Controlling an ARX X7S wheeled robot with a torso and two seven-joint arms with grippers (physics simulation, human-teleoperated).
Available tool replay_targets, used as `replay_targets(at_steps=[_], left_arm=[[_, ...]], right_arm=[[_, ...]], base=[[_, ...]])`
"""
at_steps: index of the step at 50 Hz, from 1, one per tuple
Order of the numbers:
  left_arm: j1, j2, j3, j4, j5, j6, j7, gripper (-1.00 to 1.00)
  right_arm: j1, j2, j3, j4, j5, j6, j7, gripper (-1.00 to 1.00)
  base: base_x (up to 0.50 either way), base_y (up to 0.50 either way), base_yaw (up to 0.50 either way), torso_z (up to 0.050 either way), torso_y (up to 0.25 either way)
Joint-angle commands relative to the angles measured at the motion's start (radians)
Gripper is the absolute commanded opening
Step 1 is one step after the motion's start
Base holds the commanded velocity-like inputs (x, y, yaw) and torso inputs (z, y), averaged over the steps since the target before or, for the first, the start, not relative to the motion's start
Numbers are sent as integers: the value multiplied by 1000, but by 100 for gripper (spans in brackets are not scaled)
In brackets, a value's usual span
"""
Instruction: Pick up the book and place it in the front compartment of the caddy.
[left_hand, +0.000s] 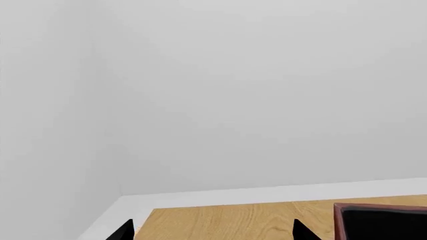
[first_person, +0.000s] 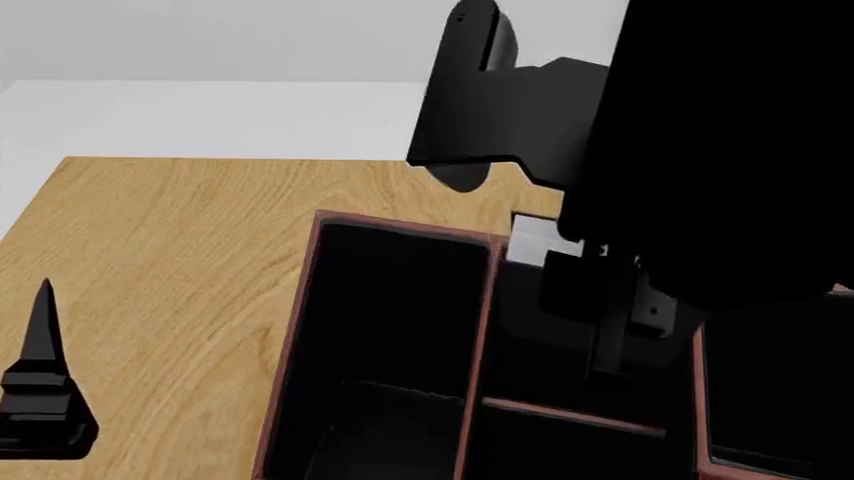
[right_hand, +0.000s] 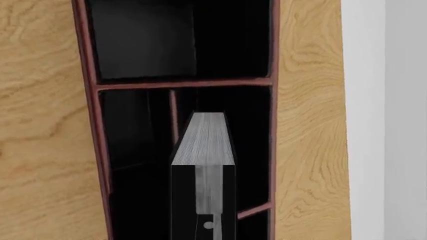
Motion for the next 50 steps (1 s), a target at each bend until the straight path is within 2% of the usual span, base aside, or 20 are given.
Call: replay_targets(at_steps=[1,50], left_arm=[[1,-7,-4,4,-11,0,-10,100],[20,-40,-3,-5,-39,34,-44,100]], right_arm=[[-26,7,-6,4,-63,-40,33,-100],[-178,-47,-3,175,-164,-185,125,-100]], base=[[0,0,0,0,0],[0,0,0,0,1]])
